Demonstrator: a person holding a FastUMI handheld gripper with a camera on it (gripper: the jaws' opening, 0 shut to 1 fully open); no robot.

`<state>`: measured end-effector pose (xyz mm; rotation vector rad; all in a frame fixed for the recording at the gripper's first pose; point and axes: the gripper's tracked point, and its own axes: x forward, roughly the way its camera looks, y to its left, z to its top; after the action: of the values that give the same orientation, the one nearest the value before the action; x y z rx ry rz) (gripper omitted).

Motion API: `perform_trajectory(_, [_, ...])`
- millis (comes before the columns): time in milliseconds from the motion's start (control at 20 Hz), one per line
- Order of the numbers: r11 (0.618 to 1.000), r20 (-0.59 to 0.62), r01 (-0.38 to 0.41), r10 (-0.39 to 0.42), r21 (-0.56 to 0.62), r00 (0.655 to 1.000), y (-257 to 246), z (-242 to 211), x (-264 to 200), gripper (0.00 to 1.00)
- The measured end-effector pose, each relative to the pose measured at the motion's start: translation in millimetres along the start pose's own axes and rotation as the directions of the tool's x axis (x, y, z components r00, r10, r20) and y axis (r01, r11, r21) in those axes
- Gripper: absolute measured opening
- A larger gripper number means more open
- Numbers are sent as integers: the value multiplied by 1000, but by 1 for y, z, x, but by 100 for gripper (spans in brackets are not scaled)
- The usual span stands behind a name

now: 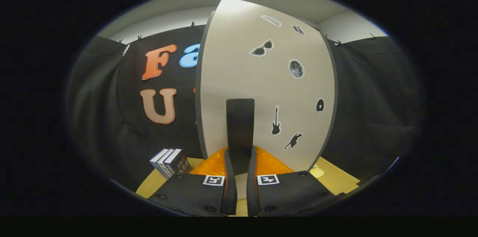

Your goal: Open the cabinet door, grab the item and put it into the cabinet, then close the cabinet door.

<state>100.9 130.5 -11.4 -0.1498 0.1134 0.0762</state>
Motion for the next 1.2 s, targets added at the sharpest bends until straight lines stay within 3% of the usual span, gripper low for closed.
perform_trajectory(150, [998,31,46,-45,-32,999,-21,-4,-29,14])
perform_trajectory(450, [998,25,59,-59,9,998,-62,-8,-78,12])
perform_trajectory(1200, [962,9,232,-236,142,972,-203,-24,-167,10])
